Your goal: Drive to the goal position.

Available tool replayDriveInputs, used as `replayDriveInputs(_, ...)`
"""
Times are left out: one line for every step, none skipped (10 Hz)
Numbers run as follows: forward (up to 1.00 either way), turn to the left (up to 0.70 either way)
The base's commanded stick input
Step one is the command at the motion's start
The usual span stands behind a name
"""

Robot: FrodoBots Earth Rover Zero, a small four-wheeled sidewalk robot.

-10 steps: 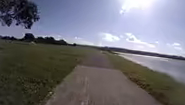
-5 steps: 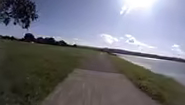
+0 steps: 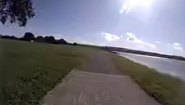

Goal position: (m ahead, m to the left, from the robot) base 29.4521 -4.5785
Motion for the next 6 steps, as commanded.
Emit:
replayDriveInputs(0.70, 0.05)
replayDriveInputs(0.70, 0.05)
replayDriveInputs(0.70, 0.05)
replayDriveInputs(0.70, 0.05)
replayDriveInputs(0.70, 0.05)
replayDriveInputs(0.70, 0.05)
